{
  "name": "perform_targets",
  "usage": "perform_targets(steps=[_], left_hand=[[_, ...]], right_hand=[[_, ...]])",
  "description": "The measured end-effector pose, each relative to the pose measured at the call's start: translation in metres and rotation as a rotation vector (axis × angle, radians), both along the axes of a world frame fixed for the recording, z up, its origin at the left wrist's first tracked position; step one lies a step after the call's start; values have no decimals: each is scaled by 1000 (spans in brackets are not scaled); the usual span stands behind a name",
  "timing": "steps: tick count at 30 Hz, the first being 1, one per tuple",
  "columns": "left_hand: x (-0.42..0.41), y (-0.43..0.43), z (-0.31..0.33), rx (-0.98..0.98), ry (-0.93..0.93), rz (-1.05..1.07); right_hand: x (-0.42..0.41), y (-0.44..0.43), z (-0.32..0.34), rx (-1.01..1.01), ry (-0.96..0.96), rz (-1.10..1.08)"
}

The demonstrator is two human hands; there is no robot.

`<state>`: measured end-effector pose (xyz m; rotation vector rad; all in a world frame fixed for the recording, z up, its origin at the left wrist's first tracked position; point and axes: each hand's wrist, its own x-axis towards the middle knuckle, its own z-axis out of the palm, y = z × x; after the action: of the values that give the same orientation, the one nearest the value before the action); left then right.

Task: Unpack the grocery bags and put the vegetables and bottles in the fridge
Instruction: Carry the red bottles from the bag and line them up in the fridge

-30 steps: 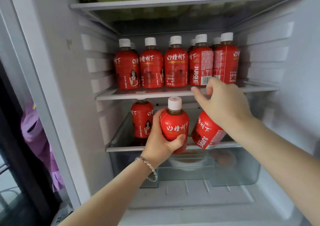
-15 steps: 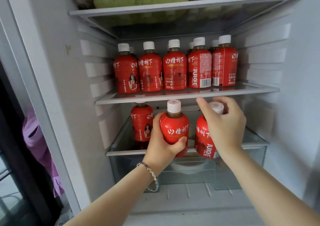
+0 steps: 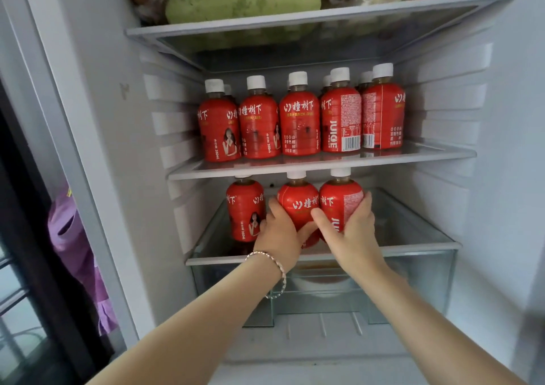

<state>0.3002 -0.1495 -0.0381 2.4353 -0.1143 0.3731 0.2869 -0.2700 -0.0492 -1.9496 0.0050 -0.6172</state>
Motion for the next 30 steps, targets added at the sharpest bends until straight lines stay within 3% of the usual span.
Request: perform_targets(steps=[3,5,7,12,16,20,24,27,30], left_hand=[[-2,6,-8,450,-85,121],[-1,17,-13,503,-211,157],[2,31,-13,503,-322,280],[17,47,-9,452,-275,334],[41,52,2,270,14,263],[66,64,4,225,134,193],[88,70,0,189,175,137],[101,75,0,112,180,191],[110,79,-2,161,200,194]], right_hand=[[8,21,11,-62,139,-126],[18,29,12,-107,207,-181],[29,35,11,-167,246,-202],[71,48,11,-426,346,-212],[106,60,5,-582,447,-248],[126,74,6,-614,312,-321],[131,77,9,-499,200,-154],[138,78,7,-605,203,-41],[144,77,7,-658,271,34]])
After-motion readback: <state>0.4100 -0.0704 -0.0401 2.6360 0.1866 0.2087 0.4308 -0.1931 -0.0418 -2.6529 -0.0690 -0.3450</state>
